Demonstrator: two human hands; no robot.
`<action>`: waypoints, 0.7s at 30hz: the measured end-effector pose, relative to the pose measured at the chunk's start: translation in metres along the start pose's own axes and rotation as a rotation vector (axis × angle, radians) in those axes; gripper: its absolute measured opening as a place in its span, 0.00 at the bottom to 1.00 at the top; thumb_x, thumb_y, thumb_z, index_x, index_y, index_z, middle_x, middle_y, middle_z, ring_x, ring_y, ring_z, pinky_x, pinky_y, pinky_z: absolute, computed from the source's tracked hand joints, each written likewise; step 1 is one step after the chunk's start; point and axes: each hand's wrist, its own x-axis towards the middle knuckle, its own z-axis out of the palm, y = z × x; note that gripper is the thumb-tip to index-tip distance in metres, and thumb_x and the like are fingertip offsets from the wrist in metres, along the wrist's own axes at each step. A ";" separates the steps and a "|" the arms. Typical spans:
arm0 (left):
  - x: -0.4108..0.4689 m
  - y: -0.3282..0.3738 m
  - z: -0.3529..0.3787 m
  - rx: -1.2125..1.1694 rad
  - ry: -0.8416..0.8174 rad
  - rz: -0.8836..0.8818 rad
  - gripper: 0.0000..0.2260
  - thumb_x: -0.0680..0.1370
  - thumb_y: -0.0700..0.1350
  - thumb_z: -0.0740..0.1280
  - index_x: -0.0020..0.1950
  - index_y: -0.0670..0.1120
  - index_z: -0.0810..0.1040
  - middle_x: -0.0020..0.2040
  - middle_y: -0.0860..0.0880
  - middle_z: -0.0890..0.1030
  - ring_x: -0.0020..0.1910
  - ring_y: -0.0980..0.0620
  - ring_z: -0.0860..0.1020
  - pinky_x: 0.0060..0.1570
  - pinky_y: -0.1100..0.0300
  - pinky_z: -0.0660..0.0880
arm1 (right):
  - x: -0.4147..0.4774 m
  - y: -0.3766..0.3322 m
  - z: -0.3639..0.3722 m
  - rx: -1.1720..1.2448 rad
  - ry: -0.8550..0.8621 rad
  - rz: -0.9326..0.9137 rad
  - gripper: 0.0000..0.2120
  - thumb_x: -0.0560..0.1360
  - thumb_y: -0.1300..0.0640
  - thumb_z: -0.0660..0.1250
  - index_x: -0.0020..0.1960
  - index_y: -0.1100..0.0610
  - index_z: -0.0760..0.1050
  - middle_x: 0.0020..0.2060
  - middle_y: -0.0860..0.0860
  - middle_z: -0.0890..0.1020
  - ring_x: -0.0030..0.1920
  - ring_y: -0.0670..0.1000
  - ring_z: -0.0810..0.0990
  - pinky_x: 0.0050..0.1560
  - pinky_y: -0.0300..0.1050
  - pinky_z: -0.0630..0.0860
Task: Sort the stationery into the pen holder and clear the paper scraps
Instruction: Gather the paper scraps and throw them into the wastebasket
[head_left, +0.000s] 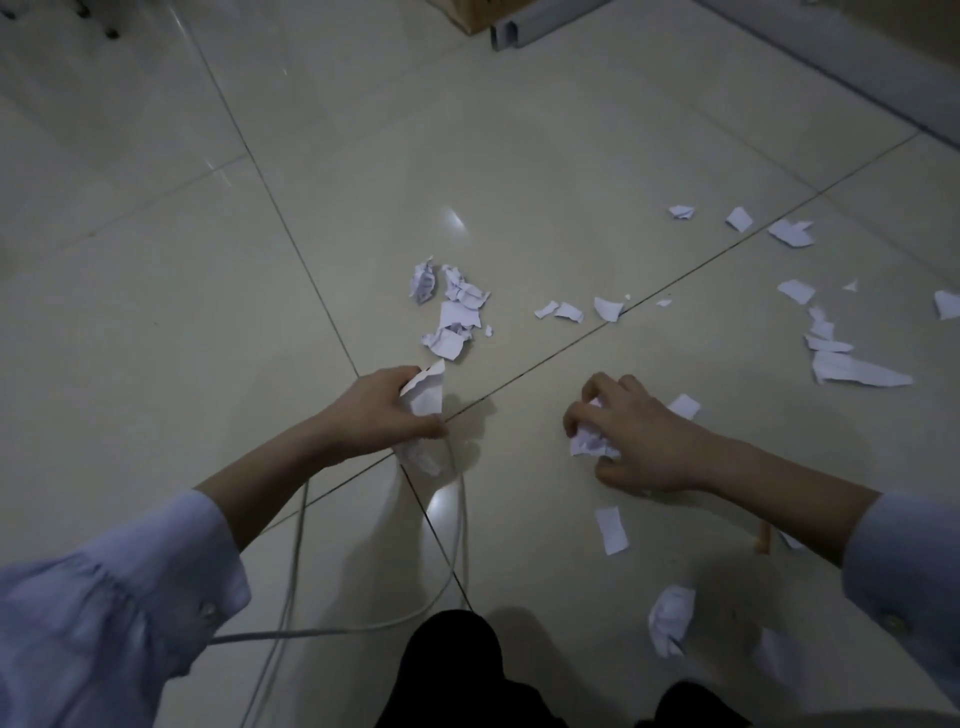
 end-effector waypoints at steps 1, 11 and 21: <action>0.004 -0.001 -0.001 -0.009 0.025 -0.003 0.20 0.63 0.55 0.74 0.49 0.46 0.78 0.46 0.47 0.82 0.47 0.48 0.80 0.49 0.50 0.76 | -0.001 -0.001 0.001 0.013 0.023 -0.016 0.17 0.71 0.56 0.66 0.60 0.51 0.71 0.58 0.52 0.66 0.53 0.52 0.65 0.51 0.44 0.69; 0.059 0.005 -0.021 -0.075 0.281 -0.021 0.13 0.64 0.49 0.78 0.37 0.52 0.73 0.36 0.57 0.76 0.35 0.59 0.73 0.29 0.65 0.65 | 0.012 0.005 0.000 0.091 0.109 0.066 0.06 0.69 0.64 0.67 0.40 0.55 0.78 0.39 0.48 0.71 0.43 0.52 0.76 0.38 0.41 0.64; 0.104 0.026 -0.016 0.020 0.230 0.075 0.23 0.65 0.53 0.77 0.53 0.44 0.76 0.49 0.47 0.78 0.49 0.48 0.75 0.47 0.54 0.72 | 0.054 0.035 -0.050 0.638 0.461 0.393 0.08 0.68 0.65 0.67 0.37 0.53 0.79 0.34 0.42 0.78 0.37 0.44 0.74 0.37 0.38 0.68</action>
